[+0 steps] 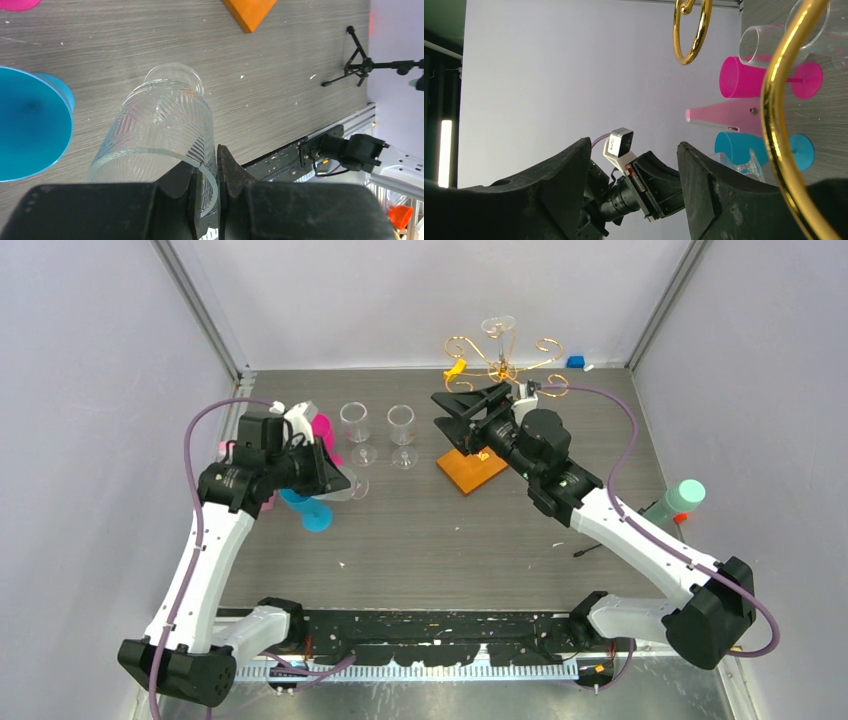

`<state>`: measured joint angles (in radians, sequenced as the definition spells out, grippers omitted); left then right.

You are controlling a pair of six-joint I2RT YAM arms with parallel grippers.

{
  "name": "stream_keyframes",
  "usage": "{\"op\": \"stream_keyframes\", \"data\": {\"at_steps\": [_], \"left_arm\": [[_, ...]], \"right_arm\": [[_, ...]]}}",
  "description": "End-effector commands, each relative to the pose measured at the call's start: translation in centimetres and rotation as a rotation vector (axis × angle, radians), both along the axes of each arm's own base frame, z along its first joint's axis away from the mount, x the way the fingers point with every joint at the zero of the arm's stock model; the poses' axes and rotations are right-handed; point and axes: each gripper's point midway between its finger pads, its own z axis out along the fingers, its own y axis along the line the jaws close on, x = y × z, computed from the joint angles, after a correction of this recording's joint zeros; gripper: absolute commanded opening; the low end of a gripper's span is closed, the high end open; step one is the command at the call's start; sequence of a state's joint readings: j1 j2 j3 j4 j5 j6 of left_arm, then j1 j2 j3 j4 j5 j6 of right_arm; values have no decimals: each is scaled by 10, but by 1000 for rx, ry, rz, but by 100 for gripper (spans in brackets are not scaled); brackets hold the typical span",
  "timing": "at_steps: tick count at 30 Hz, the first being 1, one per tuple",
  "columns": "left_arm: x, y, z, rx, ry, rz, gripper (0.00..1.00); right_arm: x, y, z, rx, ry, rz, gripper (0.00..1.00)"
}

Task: Take the wine glass off the wine glass rack

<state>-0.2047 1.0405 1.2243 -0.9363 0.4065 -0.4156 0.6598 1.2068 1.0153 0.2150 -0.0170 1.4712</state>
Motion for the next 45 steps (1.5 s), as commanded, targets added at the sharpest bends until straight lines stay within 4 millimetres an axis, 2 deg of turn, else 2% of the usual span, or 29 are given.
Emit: {"op": "stream_keyframes", "data": {"at_steps": [1,9,17,27,33,39,45], "left_arm": [[9,3,-4,33,-48,-7,0],[10,4,-50,115,49,6,0],[10,3,-91,228,128,11,0],[11,2,-131,352,206,5,0],[13,3,-144,392,228,26,0],[23,-11,-150,387,225,31,0],[43,-11,-153,450,207,63,0]], "right_arm": [[-7,-5,5,4,-11,2,69],[-15,-12,10,10,-26,1,69],[-31,-12,41,47,-139,52,73],[-50,-12,74,113,-260,115,75],[-58,-13,86,137,-317,137,76],[-71,-14,104,178,-401,174,76],[-81,-16,115,177,-452,198,76]]}}
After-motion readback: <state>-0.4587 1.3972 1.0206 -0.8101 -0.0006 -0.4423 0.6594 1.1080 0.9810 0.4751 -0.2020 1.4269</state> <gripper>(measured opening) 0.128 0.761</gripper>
